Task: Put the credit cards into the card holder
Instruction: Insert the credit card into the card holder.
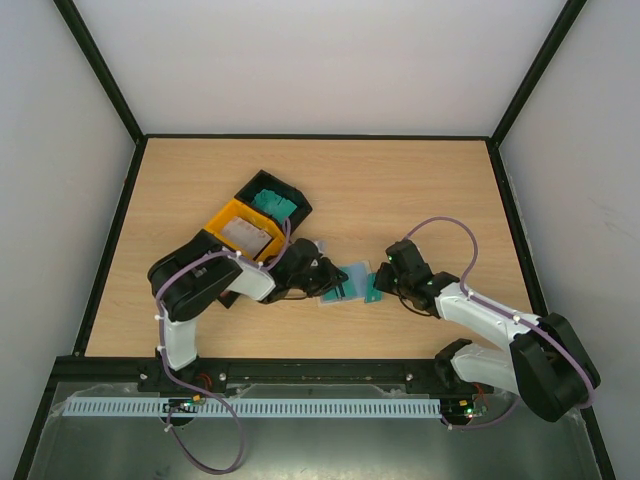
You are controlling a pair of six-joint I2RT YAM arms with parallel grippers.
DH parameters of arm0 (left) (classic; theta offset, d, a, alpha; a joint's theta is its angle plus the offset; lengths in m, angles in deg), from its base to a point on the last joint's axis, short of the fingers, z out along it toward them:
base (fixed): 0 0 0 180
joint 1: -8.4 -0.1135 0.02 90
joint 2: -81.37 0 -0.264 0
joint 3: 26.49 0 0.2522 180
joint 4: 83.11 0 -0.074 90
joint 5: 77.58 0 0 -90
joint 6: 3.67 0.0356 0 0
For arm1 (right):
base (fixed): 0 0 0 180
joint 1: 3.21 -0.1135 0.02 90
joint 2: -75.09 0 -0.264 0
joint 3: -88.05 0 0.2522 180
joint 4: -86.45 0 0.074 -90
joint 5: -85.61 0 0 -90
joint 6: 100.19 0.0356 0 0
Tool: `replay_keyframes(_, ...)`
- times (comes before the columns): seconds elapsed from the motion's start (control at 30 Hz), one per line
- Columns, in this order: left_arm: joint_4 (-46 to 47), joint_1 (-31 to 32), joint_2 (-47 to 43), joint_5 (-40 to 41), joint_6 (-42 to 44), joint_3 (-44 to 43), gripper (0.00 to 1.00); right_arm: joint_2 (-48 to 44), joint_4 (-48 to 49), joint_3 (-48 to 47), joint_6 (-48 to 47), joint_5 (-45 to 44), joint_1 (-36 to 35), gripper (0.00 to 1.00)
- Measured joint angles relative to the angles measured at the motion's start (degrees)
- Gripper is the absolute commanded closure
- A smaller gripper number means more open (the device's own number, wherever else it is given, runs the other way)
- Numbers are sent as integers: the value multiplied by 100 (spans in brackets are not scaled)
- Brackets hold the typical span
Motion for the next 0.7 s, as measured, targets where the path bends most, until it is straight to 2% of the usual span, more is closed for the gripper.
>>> replay_keyframes(0.13,-407,81,-50,155,337,-197,75,0,20,9,20,0,0,98)
replay_keyframes(0.2,-656,133,-101,251,518,-306,67,0,26,11,28,2,0,98)
replay_keyframes(0.3,-1025,221,-184,396,761,-498,47,0,33,11,33,4,0,98)
replay_keyframes(0.37,-1307,306,-260,544,925,-632,39,0,42,15,35,9,0,98)
replay_keyframes(0.7,-2450,507,-693,1003,1423,-848,18,-2,146,50,42,190,-2,98)
